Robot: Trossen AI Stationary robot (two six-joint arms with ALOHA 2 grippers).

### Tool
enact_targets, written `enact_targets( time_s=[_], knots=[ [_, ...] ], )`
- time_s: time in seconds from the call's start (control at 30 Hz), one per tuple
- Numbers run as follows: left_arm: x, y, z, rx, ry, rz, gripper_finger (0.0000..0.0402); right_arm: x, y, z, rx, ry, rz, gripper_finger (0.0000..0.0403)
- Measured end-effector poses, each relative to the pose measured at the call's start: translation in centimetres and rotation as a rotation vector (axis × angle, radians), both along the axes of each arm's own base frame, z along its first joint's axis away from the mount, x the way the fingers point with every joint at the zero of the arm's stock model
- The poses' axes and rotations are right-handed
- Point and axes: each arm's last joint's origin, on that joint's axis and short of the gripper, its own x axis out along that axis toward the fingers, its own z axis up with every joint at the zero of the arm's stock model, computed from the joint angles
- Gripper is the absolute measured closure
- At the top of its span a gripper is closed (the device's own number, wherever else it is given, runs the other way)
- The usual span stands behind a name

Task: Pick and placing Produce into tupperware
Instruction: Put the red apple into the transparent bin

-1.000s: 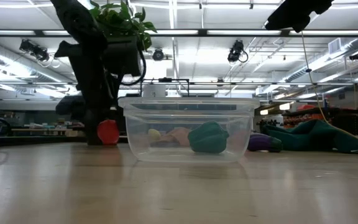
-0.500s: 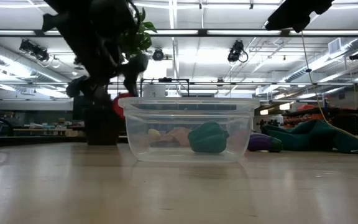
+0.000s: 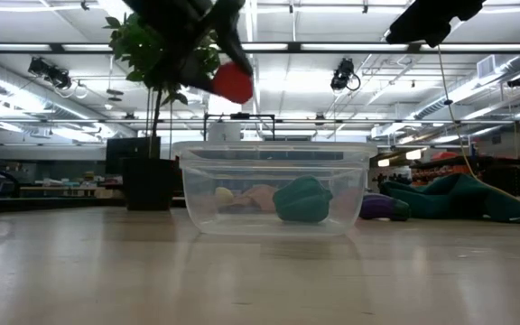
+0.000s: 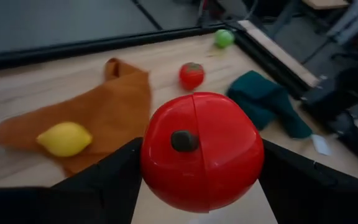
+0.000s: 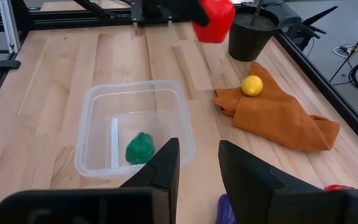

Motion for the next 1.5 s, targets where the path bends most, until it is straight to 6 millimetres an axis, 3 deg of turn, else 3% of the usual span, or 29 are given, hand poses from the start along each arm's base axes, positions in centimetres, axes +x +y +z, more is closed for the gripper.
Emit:
enact_targets(
  time_s=[0.13, 0.27, 0.67, 1.03, 1.5],
  knots=[
    [0.2, -1.0, 0.9, 0.004, -0.013, -0.051, 0.0118, -0.1, 0.4, 0.0, -0.001, 0.003, 0.022, 0.0325],
    [0.2, -2.5, 0.6, -0.013, -0.02, -0.087, 0.0117, -0.3, 0.8, 0.0, -0.001, 0.005, 0.048, 0.0325],
    [2.3, -6.8, -4.4, -0.065, 0.023, -0.157, 0.0116, -0.7, 2.0, 0.0, 0.061, -0.004, 0.083, 0.0325],
    [3.4, -7.1, -8.2, -0.021, 0.174, -0.2, 0.0116, -0.8, 2.3, 0.0, 0.17, -0.016, 0.038, 0.0325],
    [3.6, -6.9, -10.0, 0.009, 0.289, -0.258, 0.0115, -0.8, 2.3, 0.0, 0.208, -0.025, 0.018, 0.0325]
  ],
)
